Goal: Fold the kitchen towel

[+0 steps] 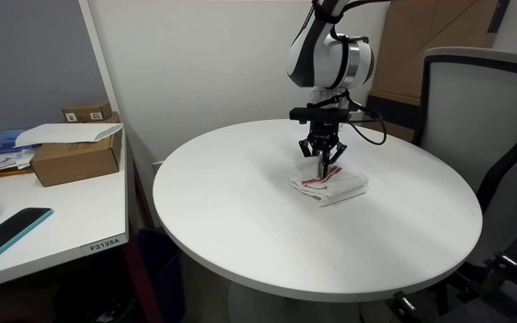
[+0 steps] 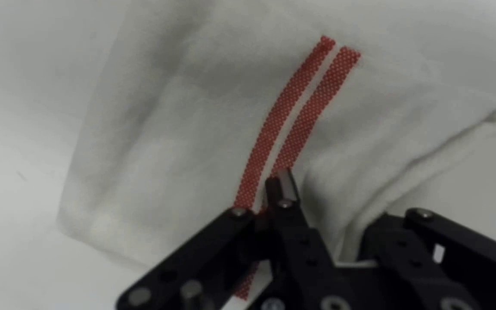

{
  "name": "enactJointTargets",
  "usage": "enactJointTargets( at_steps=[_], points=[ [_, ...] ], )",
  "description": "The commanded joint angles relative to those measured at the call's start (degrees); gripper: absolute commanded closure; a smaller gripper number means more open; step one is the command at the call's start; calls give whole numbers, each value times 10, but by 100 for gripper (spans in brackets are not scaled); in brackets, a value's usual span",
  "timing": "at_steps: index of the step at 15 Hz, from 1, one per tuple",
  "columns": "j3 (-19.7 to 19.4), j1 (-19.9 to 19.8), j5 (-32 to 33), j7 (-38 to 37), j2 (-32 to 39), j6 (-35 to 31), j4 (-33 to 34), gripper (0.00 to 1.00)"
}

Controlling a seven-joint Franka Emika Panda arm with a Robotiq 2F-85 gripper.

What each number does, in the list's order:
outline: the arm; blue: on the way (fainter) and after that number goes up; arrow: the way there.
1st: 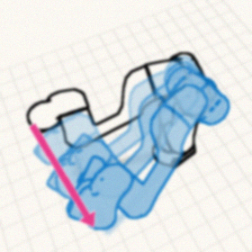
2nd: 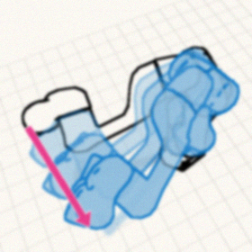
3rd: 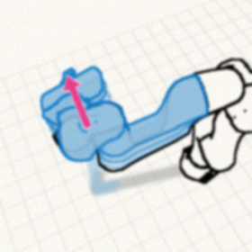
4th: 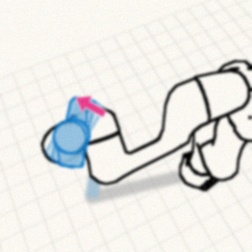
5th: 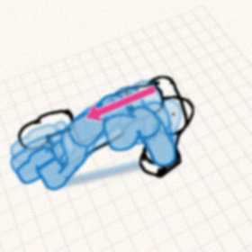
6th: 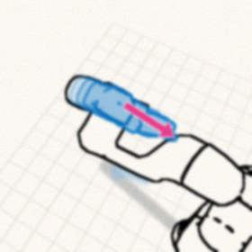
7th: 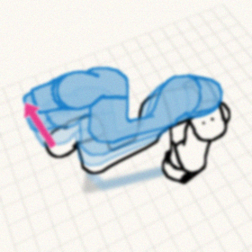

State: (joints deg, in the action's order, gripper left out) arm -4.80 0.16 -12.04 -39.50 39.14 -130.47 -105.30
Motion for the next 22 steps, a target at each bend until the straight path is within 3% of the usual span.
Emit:
enactJointTargets(
  at_steps=[1, 7, 15, 22],
  points=[
    [-10, 13, 4, -8, 0, 5, 5, 45],
    [-9, 20, 8, 3, -21, -30, -21, 2],
    [-2, 34, 17, 67, -113, -176, -129, 0],
    [-15, 35, 99, 148, -234, -88, -209, 0]
  ],
)
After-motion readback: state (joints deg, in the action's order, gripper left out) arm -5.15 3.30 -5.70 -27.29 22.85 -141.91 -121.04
